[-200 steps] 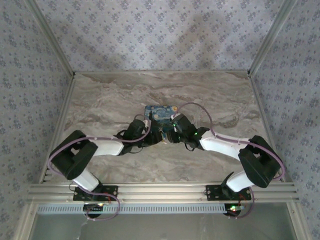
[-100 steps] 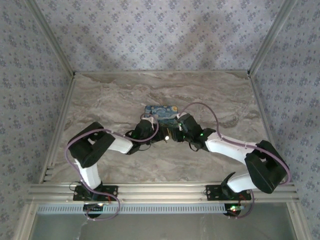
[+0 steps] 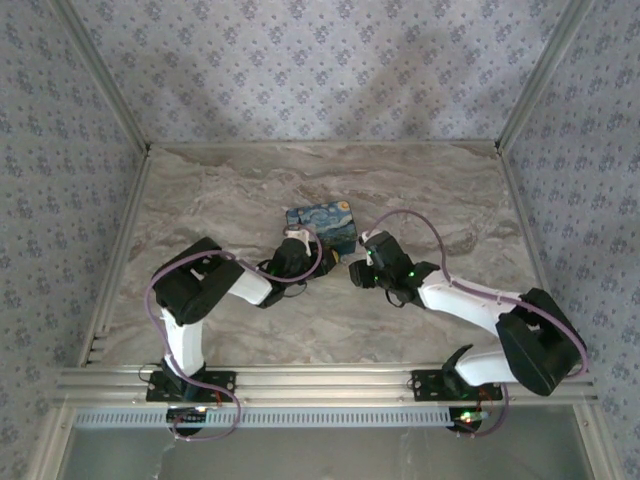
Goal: Unlock a padlock with a key
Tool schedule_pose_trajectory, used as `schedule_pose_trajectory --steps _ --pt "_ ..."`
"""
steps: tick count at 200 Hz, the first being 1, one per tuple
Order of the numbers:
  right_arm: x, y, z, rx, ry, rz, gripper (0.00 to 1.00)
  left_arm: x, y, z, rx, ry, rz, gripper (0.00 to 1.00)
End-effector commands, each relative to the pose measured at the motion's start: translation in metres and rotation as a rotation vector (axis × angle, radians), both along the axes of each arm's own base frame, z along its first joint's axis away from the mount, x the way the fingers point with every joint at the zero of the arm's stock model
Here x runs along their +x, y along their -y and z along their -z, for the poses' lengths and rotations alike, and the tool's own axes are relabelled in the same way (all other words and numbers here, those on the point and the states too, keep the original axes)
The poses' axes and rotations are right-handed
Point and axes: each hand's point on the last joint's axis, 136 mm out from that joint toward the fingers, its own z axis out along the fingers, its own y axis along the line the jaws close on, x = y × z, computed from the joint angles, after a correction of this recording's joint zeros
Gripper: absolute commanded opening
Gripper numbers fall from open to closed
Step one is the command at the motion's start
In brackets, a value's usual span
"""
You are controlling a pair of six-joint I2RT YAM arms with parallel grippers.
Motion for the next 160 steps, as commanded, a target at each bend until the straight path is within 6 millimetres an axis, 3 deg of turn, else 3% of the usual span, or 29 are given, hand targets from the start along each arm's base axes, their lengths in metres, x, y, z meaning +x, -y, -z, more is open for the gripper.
schedule_pose_trajectory --steps 1,78,112,160 --pt "-0.001 0.003 -0.002 0.015 0.011 -0.019 0.43 -0.021 -0.018 0.038 0.056 -0.166 0.013 0.00" --pt "-0.018 -0.030 -0.020 0.051 0.082 -0.291 0.43 -0.035 -0.024 -0.008 -0.044 -0.317 0.189 0.00" --pt "-0.028 -0.046 -0.017 0.049 0.100 -0.409 0.48 -0.038 -0.023 -0.034 -0.052 -0.349 0.268 0.00" --pt "-0.022 -0.066 -0.016 0.054 0.135 -0.481 0.48 -0.039 -0.021 -0.051 -0.095 -0.389 0.328 0.00"
